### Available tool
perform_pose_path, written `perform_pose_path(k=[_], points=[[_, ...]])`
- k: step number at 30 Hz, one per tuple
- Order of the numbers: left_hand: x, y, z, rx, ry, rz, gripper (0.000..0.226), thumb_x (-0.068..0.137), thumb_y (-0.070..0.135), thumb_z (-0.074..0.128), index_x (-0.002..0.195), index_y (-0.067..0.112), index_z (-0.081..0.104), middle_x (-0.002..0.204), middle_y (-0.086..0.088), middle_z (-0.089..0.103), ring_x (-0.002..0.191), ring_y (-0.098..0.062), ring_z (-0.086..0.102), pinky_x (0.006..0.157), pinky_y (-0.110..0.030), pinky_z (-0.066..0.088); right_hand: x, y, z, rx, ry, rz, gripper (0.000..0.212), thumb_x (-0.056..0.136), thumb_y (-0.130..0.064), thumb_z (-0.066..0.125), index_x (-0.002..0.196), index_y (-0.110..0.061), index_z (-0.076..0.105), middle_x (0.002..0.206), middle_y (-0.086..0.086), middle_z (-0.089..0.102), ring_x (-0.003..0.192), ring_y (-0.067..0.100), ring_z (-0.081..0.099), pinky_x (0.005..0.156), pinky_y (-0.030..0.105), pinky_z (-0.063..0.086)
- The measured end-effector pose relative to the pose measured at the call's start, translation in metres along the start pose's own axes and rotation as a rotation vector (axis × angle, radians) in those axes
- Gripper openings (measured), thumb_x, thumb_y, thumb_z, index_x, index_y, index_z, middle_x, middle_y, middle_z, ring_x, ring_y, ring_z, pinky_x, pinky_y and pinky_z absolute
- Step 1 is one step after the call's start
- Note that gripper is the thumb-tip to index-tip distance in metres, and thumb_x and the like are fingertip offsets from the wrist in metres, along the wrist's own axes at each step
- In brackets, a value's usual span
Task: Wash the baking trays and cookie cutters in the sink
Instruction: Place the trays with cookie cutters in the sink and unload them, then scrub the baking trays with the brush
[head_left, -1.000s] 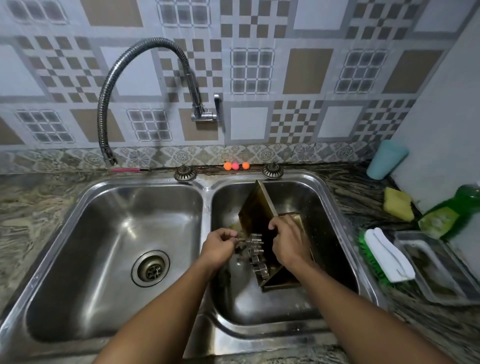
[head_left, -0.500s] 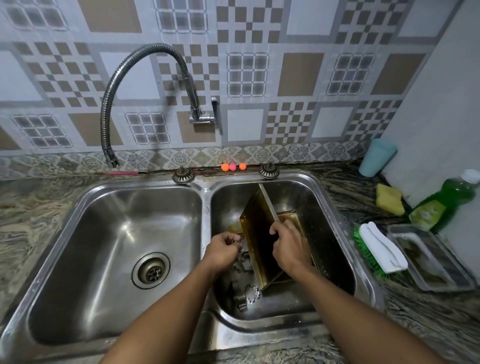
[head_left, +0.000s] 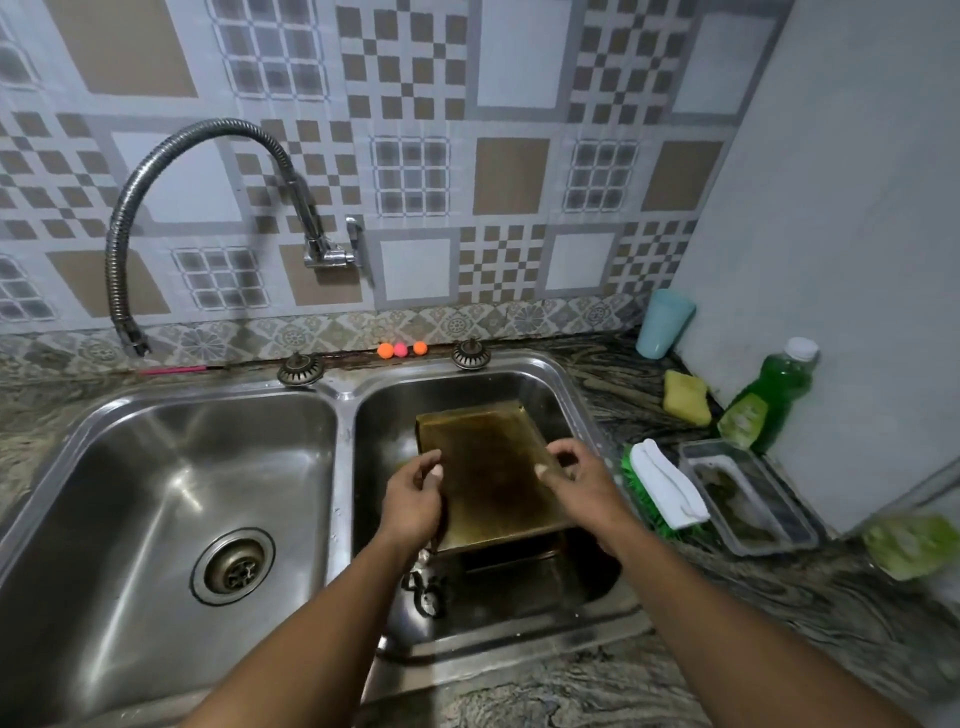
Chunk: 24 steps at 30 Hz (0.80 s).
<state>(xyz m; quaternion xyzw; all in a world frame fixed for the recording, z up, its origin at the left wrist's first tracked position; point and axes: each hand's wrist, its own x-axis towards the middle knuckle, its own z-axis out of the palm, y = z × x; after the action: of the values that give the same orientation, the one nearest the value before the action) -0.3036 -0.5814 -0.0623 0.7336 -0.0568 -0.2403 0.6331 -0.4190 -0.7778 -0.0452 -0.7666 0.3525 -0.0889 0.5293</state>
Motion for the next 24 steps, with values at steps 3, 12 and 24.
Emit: perform_pose_path(k=[3, 12, 24], points=[[-0.003, 0.01, 0.026, -0.02, 0.019, 0.024, 0.036, 0.104, 0.014, 0.047, 0.133, 0.032, 0.059, 0.137, -0.003, 0.06, 0.125, -0.022, 0.058, 0.109, -0.047, 0.047, 0.008, 0.006, -0.045, -0.299, 0.236, -0.107, 0.028, 0.092, -0.044, 0.062, 0.114, -0.027, 0.056, 0.11, 0.005, 0.064, 0.105, 0.027, 0.061, 0.087, 0.04, 0.051], [-0.009, 0.011, 0.082, 0.013, 0.12, 0.104, 0.04, 0.103, 0.025, 0.049, 0.134, 0.051, 0.053, 0.13, -0.006, 0.067, 0.123, -0.031, 0.061, 0.107, -0.056, 0.046, 0.024, 0.057, -0.126, -0.827, 0.125, -0.01, 0.049, 0.098, -0.025, 0.05, 0.145, -0.026, 0.036, 0.141, 0.013, 0.047, 0.125, 0.039, 0.05, 0.093, 0.043, 0.047], [-0.022, 0.027, 0.133, 0.023, 0.2, 0.2, 0.043, 0.104, 0.012, 0.048, 0.146, 0.024, 0.05, 0.14, -0.005, 0.058, 0.128, -0.018, 0.054, 0.109, -0.033, 0.041, 0.027, 0.048, -0.219, -0.384, 0.308, -0.169, 0.031, 0.088, -0.016, 0.061, 0.118, -0.025, 0.061, 0.124, 0.014, 0.064, 0.104, 0.038, 0.061, 0.076, 0.032, 0.045]])
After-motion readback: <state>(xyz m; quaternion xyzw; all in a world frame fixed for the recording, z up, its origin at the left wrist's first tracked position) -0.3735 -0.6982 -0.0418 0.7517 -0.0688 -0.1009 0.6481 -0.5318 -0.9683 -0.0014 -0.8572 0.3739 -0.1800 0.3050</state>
